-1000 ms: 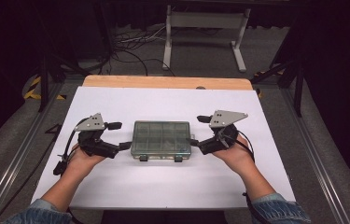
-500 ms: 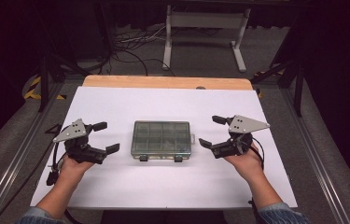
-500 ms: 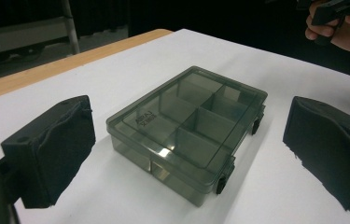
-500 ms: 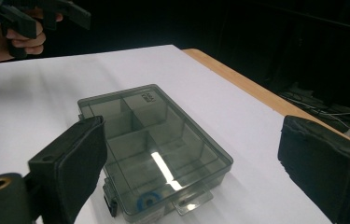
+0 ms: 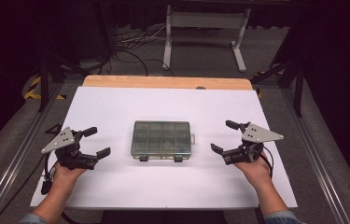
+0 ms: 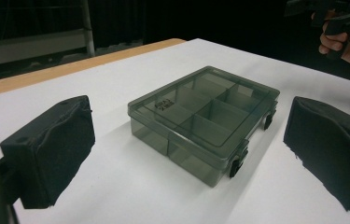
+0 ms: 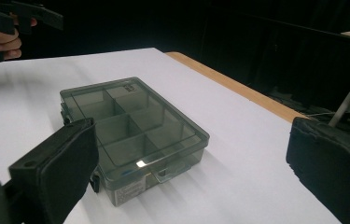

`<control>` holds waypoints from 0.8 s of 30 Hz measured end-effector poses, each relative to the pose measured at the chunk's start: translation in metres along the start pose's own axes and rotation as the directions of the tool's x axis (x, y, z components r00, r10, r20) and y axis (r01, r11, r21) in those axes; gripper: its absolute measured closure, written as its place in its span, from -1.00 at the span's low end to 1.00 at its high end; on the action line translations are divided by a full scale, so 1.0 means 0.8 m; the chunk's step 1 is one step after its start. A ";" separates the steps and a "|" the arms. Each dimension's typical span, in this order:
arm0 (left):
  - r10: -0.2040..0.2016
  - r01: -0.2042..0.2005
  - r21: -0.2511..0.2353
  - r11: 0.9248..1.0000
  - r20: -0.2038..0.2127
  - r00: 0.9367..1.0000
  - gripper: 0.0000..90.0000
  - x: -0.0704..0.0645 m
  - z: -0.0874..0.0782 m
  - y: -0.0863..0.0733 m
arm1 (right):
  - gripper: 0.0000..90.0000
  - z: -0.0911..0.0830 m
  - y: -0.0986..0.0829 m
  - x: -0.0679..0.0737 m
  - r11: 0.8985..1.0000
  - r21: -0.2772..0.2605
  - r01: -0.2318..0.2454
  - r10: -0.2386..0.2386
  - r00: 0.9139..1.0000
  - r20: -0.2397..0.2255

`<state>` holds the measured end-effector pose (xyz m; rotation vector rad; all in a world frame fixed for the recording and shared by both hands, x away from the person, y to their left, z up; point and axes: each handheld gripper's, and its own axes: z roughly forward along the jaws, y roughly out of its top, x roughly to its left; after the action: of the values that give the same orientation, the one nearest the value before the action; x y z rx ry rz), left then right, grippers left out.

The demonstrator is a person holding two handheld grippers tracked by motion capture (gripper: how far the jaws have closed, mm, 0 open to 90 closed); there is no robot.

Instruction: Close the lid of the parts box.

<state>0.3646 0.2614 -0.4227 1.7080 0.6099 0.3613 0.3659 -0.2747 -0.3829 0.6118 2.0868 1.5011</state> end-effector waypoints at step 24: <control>-0.013 0.013 -0.010 1.000 -0.010 1.000 -0.98 0.007 -0.011 -0.043 | -0.99 -0.006 -0.053 0.005 0.999 -0.036 0.004 -0.003 1.000 0.020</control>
<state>0.3578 0.2765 -0.4543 1.6930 0.6257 0.3635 0.3566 -0.2879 -0.4222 0.6070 2.0402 1.5212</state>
